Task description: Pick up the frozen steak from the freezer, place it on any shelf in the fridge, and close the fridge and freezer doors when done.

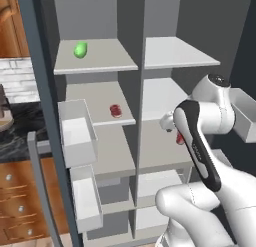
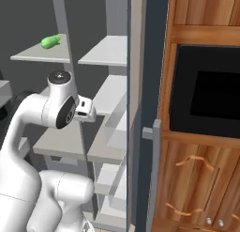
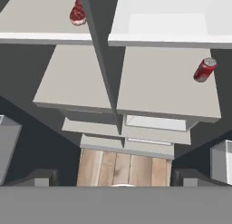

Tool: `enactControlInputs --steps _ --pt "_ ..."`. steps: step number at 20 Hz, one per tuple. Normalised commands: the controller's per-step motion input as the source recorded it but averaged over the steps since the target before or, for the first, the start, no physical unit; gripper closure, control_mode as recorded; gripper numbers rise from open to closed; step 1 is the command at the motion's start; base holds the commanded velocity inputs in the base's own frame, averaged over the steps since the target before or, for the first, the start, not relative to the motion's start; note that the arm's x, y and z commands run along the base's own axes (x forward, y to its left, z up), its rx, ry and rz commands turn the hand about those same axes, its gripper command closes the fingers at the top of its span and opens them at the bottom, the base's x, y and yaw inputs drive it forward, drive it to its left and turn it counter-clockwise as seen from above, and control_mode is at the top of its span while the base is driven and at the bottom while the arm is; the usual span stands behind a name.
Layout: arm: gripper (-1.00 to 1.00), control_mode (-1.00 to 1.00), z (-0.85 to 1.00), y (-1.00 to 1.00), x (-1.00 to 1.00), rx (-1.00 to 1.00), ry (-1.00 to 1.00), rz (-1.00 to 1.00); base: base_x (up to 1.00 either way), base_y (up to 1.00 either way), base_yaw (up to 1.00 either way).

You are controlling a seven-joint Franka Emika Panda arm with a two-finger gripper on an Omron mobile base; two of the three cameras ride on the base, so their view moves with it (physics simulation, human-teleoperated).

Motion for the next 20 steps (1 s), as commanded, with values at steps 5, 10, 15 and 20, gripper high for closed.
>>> enactControlInputs --steps 5,10,15,20 --pt "-1.00 1.00 0.00 0.00 0.00 0.00 0.00 0.00 0.00 0.44 0.00" --pt "-1.00 1.00 0.00 0.00 0.00 0.00 0.00 0.00 0.00 0.34 0.00" --pt "-1.00 1.00 0.00 0.00 0.00 0.00 0.00 0.00 0.00 0.28 0.00" --pt "-1.00 1.00 0.00 0.00 0.00 0.00 0.00 0.00 0.01 0.30 0.00"
